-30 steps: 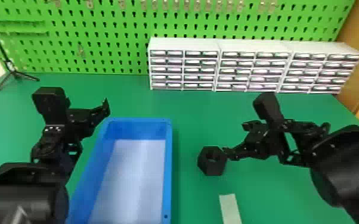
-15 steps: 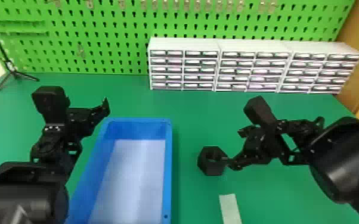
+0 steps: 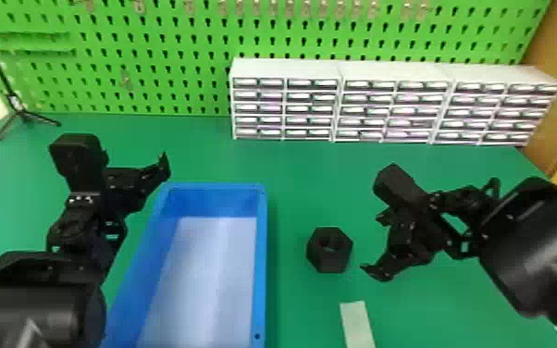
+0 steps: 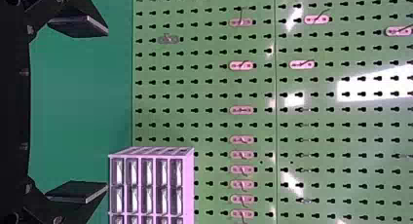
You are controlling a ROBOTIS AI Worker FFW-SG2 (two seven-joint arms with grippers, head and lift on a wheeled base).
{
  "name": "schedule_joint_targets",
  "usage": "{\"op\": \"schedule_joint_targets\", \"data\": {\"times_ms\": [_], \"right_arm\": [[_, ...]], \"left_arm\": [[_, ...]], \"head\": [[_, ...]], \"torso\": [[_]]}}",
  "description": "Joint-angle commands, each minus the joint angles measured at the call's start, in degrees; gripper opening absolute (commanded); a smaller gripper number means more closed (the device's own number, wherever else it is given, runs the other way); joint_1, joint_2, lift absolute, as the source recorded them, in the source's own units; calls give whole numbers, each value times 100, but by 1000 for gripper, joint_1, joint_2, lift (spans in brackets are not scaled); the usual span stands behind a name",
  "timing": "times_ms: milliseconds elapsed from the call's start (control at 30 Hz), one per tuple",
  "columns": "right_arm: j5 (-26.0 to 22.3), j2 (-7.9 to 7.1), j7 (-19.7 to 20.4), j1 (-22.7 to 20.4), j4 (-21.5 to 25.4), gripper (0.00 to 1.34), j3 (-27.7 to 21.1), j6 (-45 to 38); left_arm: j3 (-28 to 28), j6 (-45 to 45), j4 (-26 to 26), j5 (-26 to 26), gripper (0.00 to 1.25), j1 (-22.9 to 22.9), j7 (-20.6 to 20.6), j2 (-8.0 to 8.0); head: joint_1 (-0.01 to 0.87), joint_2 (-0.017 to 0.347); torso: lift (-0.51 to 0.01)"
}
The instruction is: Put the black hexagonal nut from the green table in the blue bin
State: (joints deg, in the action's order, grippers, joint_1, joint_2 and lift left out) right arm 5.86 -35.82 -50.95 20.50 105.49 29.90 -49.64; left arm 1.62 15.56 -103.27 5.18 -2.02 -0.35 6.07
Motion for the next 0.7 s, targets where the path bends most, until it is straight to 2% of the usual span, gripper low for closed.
{"op": "schedule_joint_targets", "data": {"times_ms": [0, 667], "right_arm": [[249, -13, -178, 33, -37, 1255, 60, -19], [399, -57, -284, 174, -72, 1255, 236, -55]], "left_arm": [[-4, 0, 0, 0, 1088, -9, 0, 8], [-12, 0, 18, -9, 1088, -35, 0, 35]], "head": [[683, 28], [683, 28]], "torso": [[-96], [-96]]}}
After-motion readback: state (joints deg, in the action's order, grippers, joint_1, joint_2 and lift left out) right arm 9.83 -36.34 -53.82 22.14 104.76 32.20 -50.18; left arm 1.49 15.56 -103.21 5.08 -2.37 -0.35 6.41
